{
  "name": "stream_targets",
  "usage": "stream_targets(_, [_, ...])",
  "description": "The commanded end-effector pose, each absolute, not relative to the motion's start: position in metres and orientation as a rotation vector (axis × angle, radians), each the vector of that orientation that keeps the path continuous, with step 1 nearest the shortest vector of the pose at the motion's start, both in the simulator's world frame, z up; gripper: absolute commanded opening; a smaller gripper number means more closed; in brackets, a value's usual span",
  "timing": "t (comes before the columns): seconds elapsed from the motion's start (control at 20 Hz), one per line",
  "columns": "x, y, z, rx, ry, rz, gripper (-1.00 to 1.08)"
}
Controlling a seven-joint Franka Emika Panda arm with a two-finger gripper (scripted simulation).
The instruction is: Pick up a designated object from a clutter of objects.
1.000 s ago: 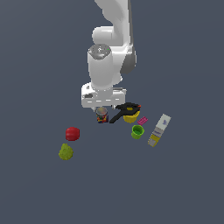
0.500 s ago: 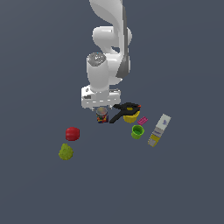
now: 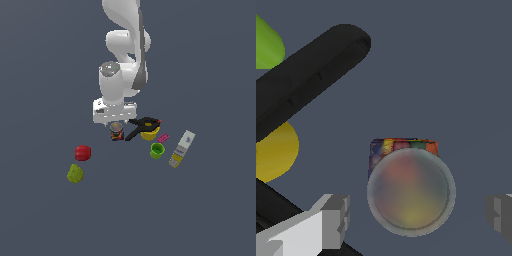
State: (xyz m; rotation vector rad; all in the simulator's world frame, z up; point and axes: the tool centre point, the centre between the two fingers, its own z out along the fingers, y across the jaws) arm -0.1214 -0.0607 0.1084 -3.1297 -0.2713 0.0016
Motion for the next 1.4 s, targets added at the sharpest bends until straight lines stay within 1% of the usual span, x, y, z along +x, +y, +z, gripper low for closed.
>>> stream_targets(0.0, [-0.122, -0.061, 0.107, -3.130, -0.272, 0.002, 1.00])
stream_targets(0.55, [-0.123, -0.061, 0.071, -3.130, -0.273, 0.001, 1.00])
stream_targets(0.85, [-0.123, -0.061, 0.062, -3.130, -0.273, 0.001, 1.00])
stream_targets(0.9, [-0.123, -0.061, 0.062, -3.130, -0.273, 0.001, -1.00])
stream_targets(1.35, [-0.123, -0.061, 0.062, -3.130, -0.273, 0.001, -1.00])
